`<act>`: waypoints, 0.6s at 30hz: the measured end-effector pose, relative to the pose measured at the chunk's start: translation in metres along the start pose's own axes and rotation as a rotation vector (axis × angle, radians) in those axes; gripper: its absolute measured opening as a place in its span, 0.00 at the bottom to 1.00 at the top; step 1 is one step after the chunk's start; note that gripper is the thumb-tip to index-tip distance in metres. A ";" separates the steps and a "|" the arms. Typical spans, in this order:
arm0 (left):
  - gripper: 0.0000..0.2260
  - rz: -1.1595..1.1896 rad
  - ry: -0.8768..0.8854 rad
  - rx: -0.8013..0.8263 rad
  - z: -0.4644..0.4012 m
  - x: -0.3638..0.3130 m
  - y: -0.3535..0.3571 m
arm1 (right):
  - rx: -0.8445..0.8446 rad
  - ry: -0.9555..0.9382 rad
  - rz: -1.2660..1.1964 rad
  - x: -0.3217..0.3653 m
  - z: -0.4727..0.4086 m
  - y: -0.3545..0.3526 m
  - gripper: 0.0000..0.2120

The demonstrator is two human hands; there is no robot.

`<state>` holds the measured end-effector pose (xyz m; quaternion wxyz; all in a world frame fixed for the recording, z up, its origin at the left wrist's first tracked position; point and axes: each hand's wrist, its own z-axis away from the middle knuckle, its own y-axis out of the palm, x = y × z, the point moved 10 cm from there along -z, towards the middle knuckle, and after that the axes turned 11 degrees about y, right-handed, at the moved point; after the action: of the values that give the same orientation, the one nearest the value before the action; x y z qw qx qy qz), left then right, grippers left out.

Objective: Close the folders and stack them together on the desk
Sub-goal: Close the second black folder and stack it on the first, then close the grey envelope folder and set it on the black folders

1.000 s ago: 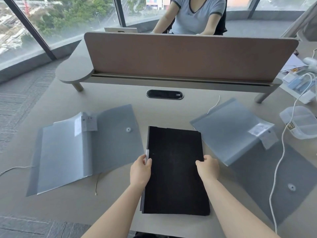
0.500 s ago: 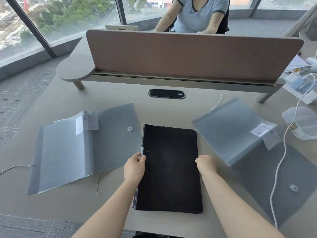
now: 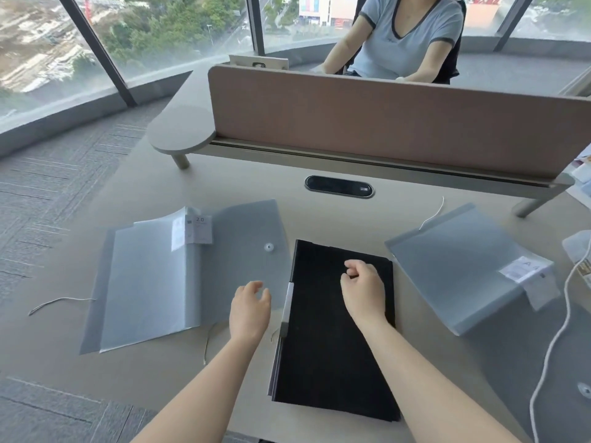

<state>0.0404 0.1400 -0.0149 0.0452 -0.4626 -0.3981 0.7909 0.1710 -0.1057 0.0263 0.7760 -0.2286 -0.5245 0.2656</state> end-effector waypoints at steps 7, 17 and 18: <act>0.19 -0.155 0.014 -0.109 -0.030 0.031 -0.061 | 0.253 -0.233 0.135 0.093 0.025 0.086 0.20; 0.32 -0.324 -0.059 -0.005 -0.061 0.087 -0.091 | 0.385 -0.088 0.421 0.106 0.015 0.181 0.25; 0.33 -0.338 -0.064 0.010 -0.062 0.092 -0.092 | 0.379 -0.062 0.435 0.106 0.011 0.186 0.25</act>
<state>0.0090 0.2794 -0.0331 0.1672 -0.3636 -0.4675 0.7883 0.1610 0.1043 -0.0142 0.7134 -0.1782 -0.4275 0.5259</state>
